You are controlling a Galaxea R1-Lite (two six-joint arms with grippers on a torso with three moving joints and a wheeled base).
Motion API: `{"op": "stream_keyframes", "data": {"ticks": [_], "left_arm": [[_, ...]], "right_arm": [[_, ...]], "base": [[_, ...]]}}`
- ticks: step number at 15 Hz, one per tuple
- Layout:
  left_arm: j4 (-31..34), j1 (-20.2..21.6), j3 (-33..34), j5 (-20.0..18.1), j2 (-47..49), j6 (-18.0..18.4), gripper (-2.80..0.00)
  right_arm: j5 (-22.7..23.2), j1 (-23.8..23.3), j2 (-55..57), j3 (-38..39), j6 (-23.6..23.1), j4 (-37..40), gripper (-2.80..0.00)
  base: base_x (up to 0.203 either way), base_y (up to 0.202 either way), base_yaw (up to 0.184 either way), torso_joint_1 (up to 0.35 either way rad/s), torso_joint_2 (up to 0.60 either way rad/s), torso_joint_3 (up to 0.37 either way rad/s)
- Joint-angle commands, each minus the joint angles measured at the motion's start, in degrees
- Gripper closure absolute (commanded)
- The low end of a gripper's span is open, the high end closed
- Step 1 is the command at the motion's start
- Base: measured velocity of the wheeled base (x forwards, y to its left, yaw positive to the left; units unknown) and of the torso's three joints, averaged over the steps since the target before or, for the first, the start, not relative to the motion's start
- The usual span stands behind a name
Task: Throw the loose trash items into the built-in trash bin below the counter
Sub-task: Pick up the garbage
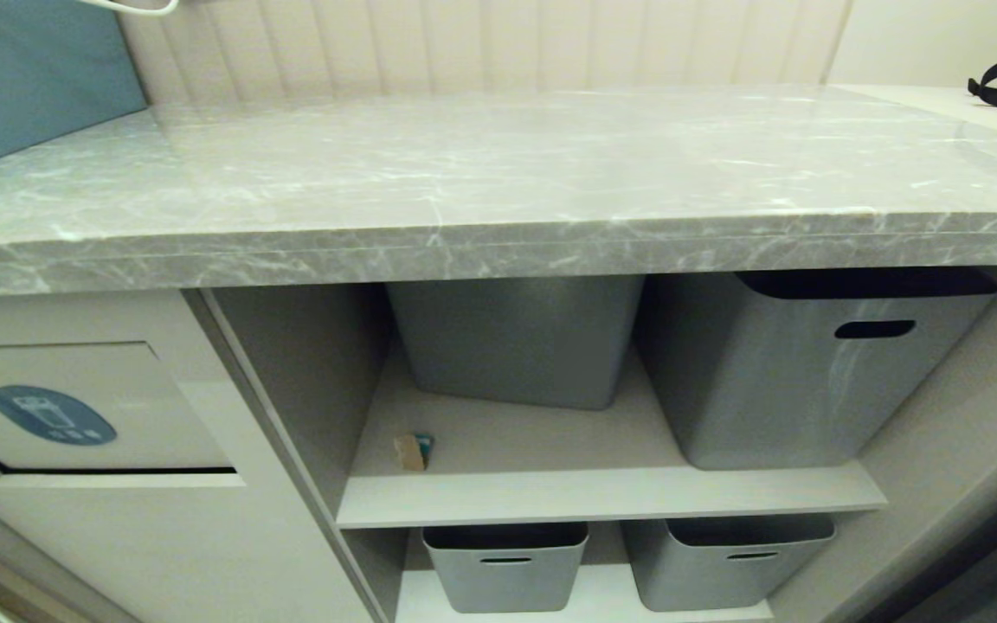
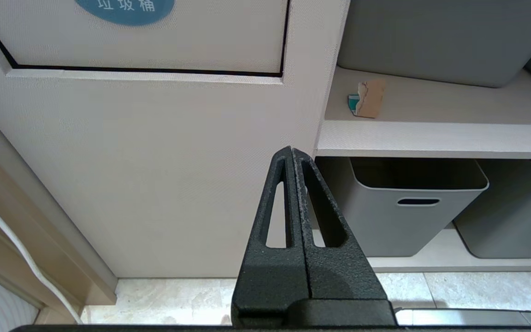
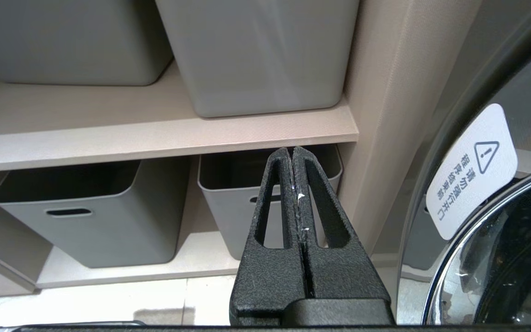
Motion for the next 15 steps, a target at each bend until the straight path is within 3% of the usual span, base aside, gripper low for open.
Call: {"op": "stream_keyframes", "data": {"ticks": [1, 15], "left_arm": [[0.0, 0.0, 0.2, 0.0, 0.1, 0.0, 0.00], [1.1, 0.0, -0.3, -1.6, 0.1, 0.4, 0.00]], "right_arm": [[0.0, 0.0, 0.1, 0.1, 0.0, 0.0, 0.00], [0.0, 0.0, 0.1, 0.1, -0.1, 0.0, 0.00]], "base": [[0.000, 0.000, 0.000, 0.000, 0.00, 0.000], [0.000, 0.000, 0.000, 0.000, 0.00, 0.000]]}}
